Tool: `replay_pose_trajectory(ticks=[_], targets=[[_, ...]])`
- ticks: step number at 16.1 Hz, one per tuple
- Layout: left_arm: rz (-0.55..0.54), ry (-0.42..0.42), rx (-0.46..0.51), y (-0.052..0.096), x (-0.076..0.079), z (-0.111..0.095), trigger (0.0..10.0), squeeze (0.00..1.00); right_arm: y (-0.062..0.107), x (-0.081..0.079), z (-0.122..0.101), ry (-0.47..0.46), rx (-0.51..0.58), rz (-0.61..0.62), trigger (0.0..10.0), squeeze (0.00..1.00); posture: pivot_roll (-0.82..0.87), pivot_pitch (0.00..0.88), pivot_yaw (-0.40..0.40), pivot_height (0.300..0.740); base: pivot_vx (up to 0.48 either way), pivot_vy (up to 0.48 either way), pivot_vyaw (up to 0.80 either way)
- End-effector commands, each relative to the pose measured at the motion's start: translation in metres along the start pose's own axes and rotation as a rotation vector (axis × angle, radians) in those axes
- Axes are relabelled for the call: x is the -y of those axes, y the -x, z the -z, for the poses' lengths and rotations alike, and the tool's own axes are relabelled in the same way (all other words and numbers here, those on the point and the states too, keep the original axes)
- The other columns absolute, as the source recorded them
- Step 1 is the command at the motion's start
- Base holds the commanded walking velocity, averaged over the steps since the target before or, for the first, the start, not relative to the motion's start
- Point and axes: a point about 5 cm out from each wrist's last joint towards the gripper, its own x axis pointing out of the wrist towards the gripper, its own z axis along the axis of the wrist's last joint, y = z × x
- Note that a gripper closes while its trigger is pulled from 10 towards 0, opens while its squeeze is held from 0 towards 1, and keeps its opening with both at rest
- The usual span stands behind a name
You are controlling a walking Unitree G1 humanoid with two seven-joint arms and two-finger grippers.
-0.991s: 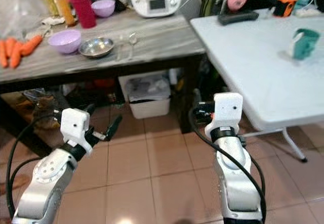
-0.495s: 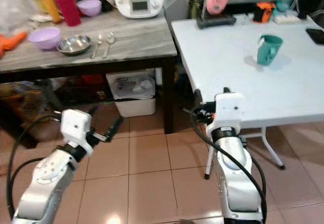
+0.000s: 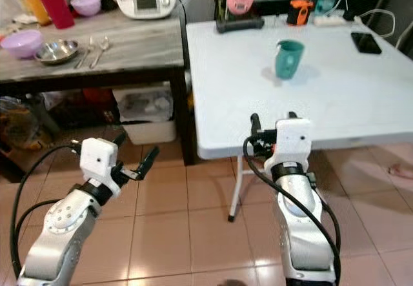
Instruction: Setting the table
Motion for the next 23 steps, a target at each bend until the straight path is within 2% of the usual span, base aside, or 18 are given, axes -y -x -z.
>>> replay_pose_trajectory(ticks=[1, 3, 5, 9, 14, 15, 16, 19, 23], targets=[[0.008, -0.001, 0.004, -0.001, 0.001, -0.002, 10.0, 0.0, 0.0, 0.003, 0.001, 0.004, -0.007, 0.016, 10.0, 0.0, -0.2, 0.077, 0.085, 0.74, 0.0, -0.48, 0.0], [-0.053, -0.023, 0.017, -0.001, -0.005, -0.005, 10.0, 0.0, 0.007, 0.013, 0.004, 0.02, -0.013, 0.08, 10.0, 0.0, -0.2, 0.08, 0.088, 0.74, 0.0, -0.48, 0.0], [-0.137, -0.059, 0.008, 0.005, -0.019, -0.004, 10.0, 0.0, 0.015, 0.018, 0.007, 0.033, -0.021, 0.112, 10.0, 0.0, -0.2, 0.086, 0.092, 0.74, 0.0, -0.48, 0.0], [-0.2, -0.089, -0.017, 0.015, -0.032, 0.0, 10.0, 0.0, 0.019, 0.024, 0.008, 0.045, -0.024, 0.138, 10.0, 0.0, -0.2, 0.089, 0.095, 0.74, 0.0, -0.48, 0.0], [-0.202, -0.039, -0.009, 0.012, -0.029, -0.001, 10.0, 0.0, 0.016, 0.022, 0.006, 0.052, -0.012, 0.133, 10.0, 0.0, -0.19, 0.086, 0.097, 0.74, 0.0, -0.096, 0.0], [-0.192, 0.005, -0.001, 0.011, -0.029, -0.001, 10.0, 0.0, 0.015, 0.021, 0.006, 0.05, -0.01, 0.133, 10.0, 0.0, -0.19, 0.087, 0.099, 0.74, 0.0, 0.0, 0.0], [-0.189, 0.009, 0.003, 0.011, -0.029, -0.002, 10.0, 0.0, 0.015, 0.02, 0.006, 0.046, -0.008, 0.131, 10.0, 0.0, -0.19, 0.086, 0.1, 0.74, 0.0, 0.0, 0.0], [-0.117, 0.027, 0.013, 0.009, -0.022, -0.004, 10.0, 0.0, 0.015, 0.019, 0.006, 0.044, -0.006, 0.128, 10.0, 0.0, -0.19, 0.085, 0.101, 0.74, 0.0, 0.0, 0.0], [-0.065, 0.064, 0.025, 0.009, -0.016, -0.006, 10.0, 0.0, 0.014, 0.019, 0.005, 0.048, 0.002, 0.124, 10.0, 0.0, -0.19, 0.085, 0.1, 0.74, 0.375, 0.0, 0.0]])
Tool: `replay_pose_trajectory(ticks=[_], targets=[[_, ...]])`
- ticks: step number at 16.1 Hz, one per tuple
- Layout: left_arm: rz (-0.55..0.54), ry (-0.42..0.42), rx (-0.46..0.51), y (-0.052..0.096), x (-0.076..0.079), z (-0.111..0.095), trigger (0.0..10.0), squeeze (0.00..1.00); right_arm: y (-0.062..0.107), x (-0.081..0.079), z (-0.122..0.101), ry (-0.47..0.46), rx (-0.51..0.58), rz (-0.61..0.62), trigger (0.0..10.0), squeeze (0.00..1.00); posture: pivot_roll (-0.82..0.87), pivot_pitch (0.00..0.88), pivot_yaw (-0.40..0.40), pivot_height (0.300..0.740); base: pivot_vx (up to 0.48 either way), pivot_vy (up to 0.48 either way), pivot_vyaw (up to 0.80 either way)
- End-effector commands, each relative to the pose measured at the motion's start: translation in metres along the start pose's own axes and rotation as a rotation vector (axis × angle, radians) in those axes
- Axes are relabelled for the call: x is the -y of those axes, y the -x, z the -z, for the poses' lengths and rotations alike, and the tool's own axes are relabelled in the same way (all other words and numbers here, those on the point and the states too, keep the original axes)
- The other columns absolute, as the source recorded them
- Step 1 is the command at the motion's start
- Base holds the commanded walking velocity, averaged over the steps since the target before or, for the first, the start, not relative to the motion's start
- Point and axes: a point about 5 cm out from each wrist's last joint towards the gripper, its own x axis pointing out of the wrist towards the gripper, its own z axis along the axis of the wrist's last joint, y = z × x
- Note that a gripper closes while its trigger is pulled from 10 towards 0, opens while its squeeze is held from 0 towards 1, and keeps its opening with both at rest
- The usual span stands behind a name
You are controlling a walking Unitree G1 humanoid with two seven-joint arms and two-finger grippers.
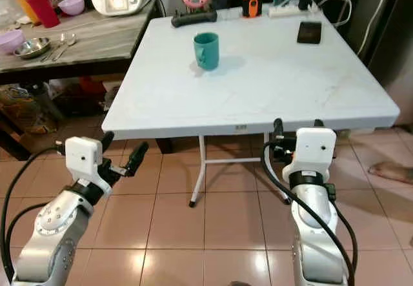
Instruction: Setting the table
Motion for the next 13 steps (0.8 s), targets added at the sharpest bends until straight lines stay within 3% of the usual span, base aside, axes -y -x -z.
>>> replay_pose_trajectory(ticks=[1, 9, 13], targets=[[-0.007, -0.012, -0.002, 0.002, -0.005, -0.003, 10.0, 0.0, -0.001, -0.004, -0.002, -0.009, 0.012, -0.01, 10.0, 0.0, -0.19, 0.086, 0.1, 0.74, 0.48, 0.0, 0.0], [0.023, 0.003, -0.011, 0.003, -0.001, -0.002, 10.0, 0.0, -0.008, -0.008, -0.007, -0.014, 0.029, -0.031, 10.0, 0.0, -0.19, 0.096, 0.104, 0.74, 0.48, 0.0, 0.0], [0.025, 0.007, -0.015, 0.002, 0.001, 0.0, 10.0, 0.0, -0.012, -0.021, -0.014, -0.019, 0.065, -0.119, 10.0, 0.0, -0.2, 0.099, 0.1, 0.74, 0.48, 0.0, 0.0]])
